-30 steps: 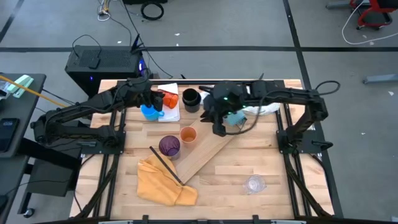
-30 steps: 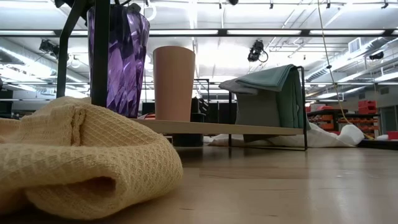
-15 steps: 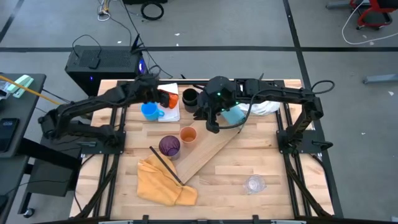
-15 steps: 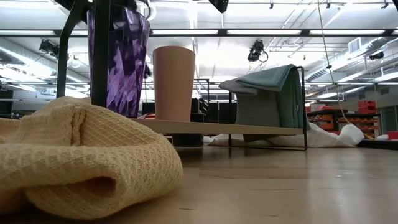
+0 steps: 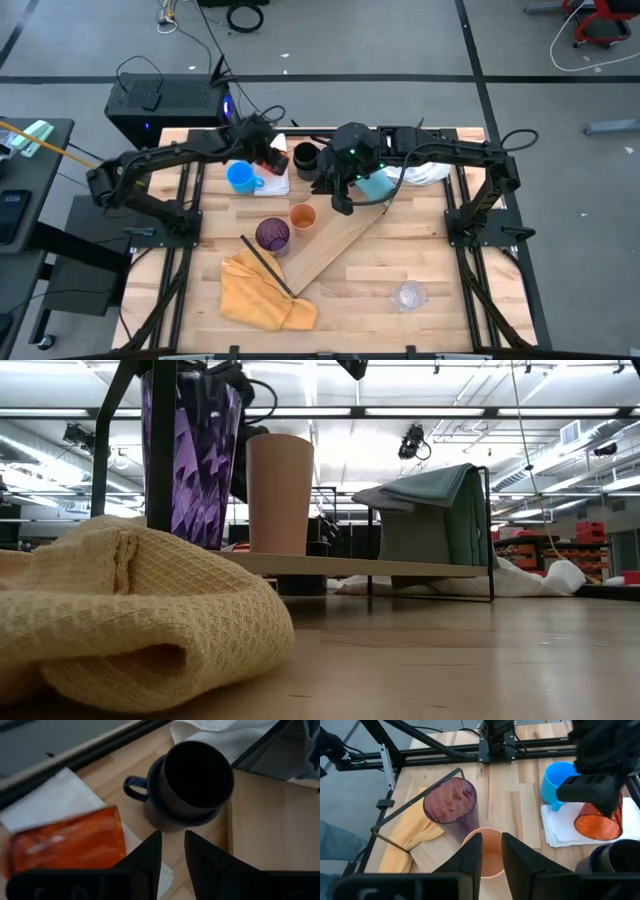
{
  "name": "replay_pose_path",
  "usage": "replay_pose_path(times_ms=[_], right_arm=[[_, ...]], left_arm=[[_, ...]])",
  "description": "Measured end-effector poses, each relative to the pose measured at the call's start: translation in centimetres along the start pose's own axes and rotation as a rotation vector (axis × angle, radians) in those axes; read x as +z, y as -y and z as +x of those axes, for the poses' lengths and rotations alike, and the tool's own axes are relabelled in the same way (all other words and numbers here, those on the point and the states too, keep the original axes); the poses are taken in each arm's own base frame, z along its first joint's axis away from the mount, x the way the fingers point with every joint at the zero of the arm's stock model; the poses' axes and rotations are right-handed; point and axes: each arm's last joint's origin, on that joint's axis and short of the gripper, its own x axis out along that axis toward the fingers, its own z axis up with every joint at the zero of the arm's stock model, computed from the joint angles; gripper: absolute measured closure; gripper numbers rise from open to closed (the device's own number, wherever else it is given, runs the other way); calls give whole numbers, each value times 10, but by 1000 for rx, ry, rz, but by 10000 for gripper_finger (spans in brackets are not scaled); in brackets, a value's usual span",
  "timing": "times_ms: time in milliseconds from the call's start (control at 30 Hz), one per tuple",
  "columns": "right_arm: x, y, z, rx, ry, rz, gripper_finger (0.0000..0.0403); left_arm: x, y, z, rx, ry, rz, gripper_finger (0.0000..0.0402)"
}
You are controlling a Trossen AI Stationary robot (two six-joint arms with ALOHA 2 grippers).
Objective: Stack small to large cups/mugs on shelf
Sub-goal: Put the blue mug on the shelf
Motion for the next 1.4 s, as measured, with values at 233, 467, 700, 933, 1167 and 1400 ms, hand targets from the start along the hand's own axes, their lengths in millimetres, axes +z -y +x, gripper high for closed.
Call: replay_pose_path(times_ms=[233,467,700,933,1167,1400], right_arm=[[0,0,0,0,-3,4,325],[-1,-1,0,2,-6,19,325],[0,-1,0,2,-5,19,325],[0,-1,0,1,-5,19,325],[-1,-1,0,7,-6,20,325],[-1,-1,0,15,-6,30,325]], left_arm=[[24,9,-5,33,-75,117,278],[16,6,4,86,-210,164,222],[11,6,10,114,-252,148,185],[8,12,12,113,-253,155,193],[2,13,30,175,-297,159,216],[-2,8,42,333,-300,157,215]])
